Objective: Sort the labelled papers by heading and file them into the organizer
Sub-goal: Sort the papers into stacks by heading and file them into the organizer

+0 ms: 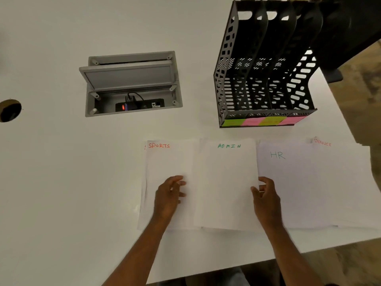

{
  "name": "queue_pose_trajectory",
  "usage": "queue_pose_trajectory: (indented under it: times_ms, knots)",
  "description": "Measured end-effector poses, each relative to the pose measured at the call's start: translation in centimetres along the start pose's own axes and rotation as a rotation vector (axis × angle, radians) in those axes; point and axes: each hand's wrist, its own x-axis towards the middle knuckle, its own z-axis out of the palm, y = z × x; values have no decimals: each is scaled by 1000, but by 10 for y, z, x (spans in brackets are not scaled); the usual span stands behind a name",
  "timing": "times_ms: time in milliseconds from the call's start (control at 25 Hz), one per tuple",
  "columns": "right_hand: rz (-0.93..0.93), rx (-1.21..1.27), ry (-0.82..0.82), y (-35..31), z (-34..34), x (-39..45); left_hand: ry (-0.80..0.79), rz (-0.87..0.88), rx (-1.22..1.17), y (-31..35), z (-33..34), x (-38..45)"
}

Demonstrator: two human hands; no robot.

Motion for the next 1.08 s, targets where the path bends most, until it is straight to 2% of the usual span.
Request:
queue_pose_trajectory:
  times_ms: [120, 160, 240, 320, 440, 560, 640, 720, 840, 1080]
  knots:
    - [-8, -159, -34, 13, -2, 7, 392, 190, 400, -14, -13, 10]
    - [-24, -211, -21, 15, -1, 8, 480, 160, 515, -19, -19, 15]
    - [-79, -308, 17, 16, 2, 8, 544, -42, 630, -27, -29, 25]
    - [-205, -266, 0, 8, 10, 1, 521, -190, 671, -29, -35, 31]
    - [-493, -196, -219, -11, 35, -20, 478, -244, 673, -24, -38, 41]
    - [-639, -373, -498, -18, 59, -39, 452, -272, 606, -16, -38, 50]
    - [-657, -569, -586, -13, 67, -44, 423, -286, 492, -11, -38, 53]
    - [-686, -701, -593, -7, 68, -44, 389, -298, 323, -9, -40, 55]
    - [-668, -722, -582, -6, 69, -44, 253, -322, 144, -7, -44, 55]
    - [-608, -657, -502, -6, 78, -49, 215, -211, 326, -7, -44, 43]
